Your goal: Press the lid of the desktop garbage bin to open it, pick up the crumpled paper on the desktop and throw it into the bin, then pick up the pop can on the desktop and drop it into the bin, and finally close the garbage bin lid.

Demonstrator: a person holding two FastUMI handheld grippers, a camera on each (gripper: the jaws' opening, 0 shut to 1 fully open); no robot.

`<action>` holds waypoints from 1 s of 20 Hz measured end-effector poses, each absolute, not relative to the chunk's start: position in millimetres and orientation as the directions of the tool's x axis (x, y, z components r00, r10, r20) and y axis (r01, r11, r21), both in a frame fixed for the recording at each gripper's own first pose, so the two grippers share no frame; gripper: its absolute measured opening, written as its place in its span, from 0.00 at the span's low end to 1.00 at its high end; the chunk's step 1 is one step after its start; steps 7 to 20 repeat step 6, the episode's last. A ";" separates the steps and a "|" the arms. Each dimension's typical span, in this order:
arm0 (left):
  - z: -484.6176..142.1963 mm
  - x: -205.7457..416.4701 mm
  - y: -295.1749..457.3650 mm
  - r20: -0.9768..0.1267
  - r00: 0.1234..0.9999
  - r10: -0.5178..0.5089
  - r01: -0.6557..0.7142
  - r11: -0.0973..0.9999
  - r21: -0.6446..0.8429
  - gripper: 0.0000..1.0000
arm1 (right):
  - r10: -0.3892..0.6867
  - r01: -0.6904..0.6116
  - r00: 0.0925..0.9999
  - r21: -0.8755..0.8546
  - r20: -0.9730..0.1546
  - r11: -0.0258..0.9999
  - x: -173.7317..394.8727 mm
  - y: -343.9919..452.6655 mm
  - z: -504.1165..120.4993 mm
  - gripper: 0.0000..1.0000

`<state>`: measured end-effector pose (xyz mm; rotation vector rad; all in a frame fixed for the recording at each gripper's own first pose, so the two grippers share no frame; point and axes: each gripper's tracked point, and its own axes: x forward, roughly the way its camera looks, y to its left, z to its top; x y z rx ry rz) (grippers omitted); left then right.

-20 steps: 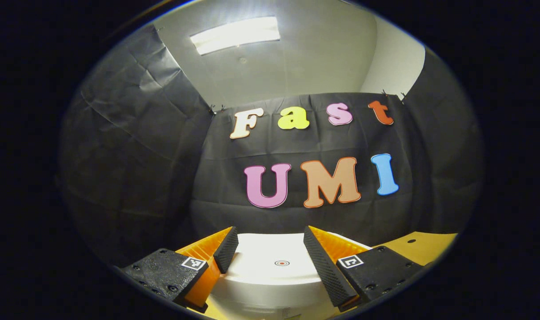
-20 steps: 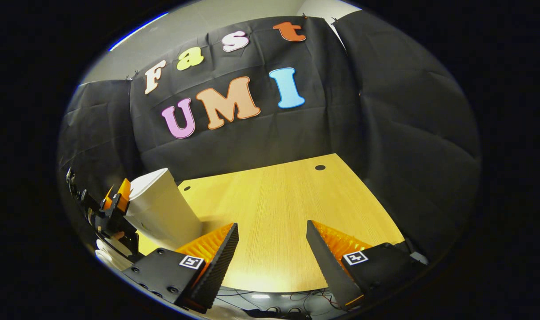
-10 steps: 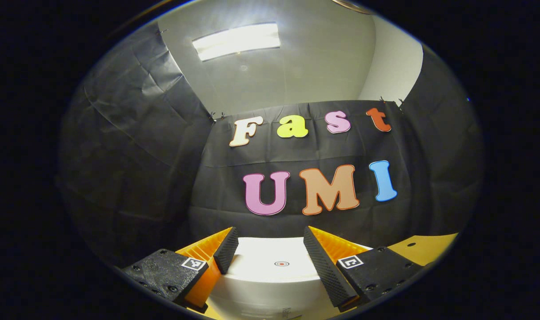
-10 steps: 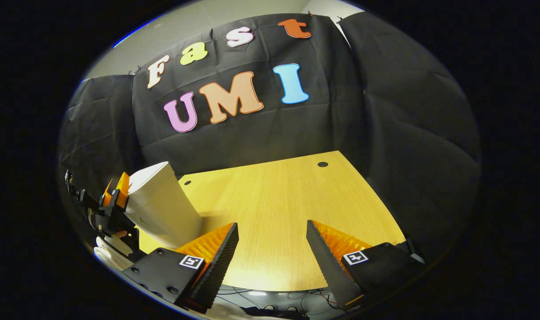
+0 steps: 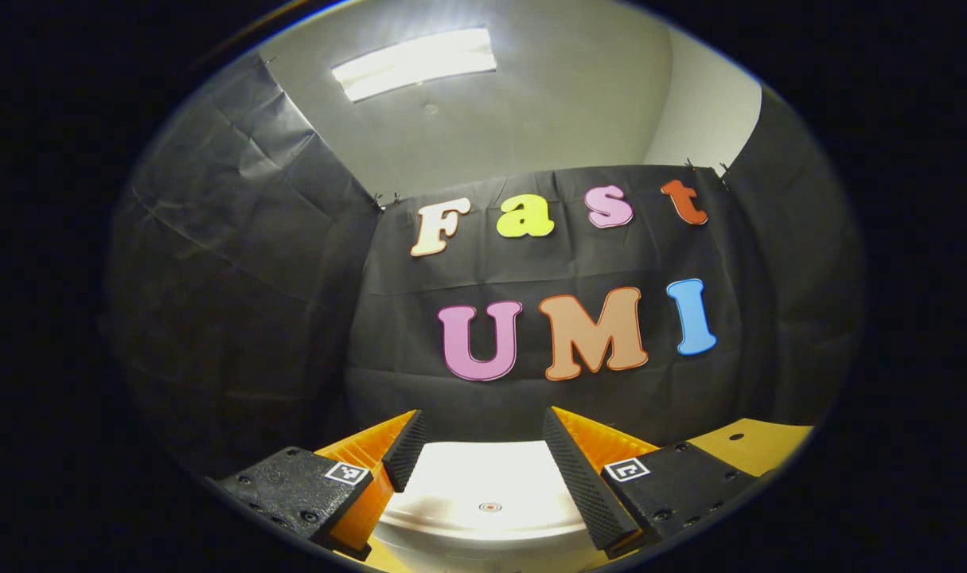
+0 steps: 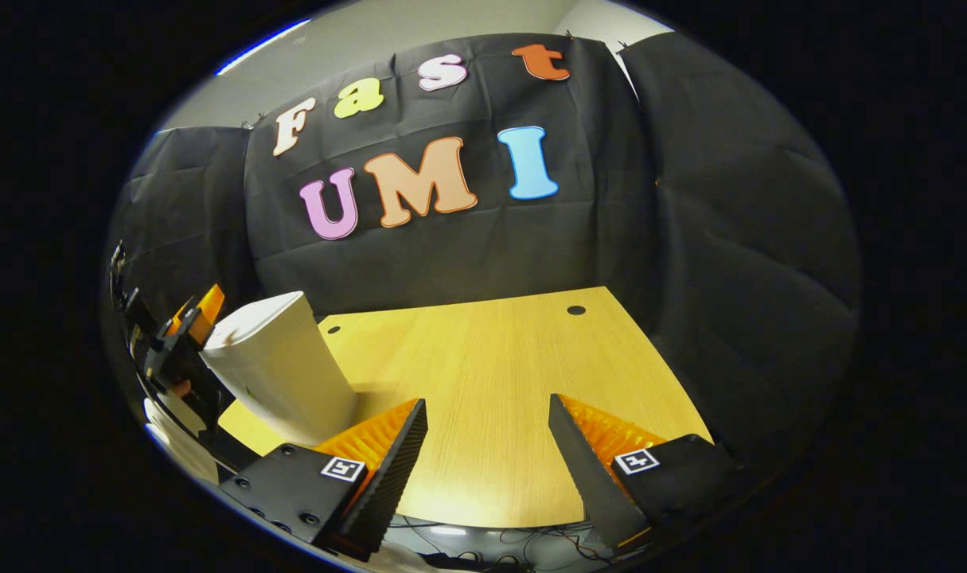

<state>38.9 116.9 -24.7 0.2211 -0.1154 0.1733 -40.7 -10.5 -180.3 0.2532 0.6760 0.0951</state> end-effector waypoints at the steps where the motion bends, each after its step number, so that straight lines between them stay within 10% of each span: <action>1: -14.5 39.0 105.5 0.135 0.980 0.143 -0.169 0.964 0.205 0.94 | 0.175 -0.013 0.787 0.267 -0.591 0.964 -35.8 -7.5 -175.5 0.98; 20: -3.1 23.8 20.4 0.100 0.995 0.011 -0.028 0.985 0.169 0.91 | 0.173 -0.032 0.839 0.269 -0.517 0.963 -19.1 -0.3 -152.2 0.98</action>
